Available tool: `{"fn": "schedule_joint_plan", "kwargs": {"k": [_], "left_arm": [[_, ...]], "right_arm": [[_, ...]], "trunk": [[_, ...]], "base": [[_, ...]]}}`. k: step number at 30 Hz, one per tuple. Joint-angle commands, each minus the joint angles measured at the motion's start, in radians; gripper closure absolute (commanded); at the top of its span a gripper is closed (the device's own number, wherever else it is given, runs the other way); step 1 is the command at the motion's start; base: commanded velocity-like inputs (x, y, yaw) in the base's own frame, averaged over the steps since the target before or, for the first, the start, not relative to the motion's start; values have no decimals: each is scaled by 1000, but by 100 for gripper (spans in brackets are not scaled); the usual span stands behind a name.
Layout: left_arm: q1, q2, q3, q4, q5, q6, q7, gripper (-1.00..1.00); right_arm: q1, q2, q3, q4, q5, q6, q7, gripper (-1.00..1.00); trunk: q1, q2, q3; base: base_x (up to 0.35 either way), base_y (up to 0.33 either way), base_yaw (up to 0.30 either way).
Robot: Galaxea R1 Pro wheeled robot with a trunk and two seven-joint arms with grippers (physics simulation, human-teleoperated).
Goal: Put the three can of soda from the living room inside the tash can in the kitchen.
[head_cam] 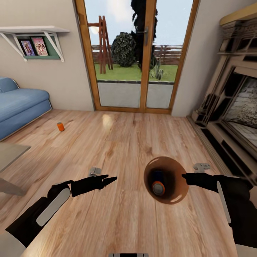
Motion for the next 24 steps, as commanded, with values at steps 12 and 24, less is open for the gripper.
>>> {"fn": "schedule_joint_plan", "kwargs": {"k": [12,24], "left_arm": [[0,1,1,0,-4,0,-1,-100],[0,2,2,0,-4,0,-3,-100]], "right_arm": [[0,-1,-1,0,-31,6,8,100],[0,-1,-2,0,-31,6,10,100]], "trunk": [[0,0,0],[0,0,0]], "base": [[338,0,0],[338,0,0]]}}
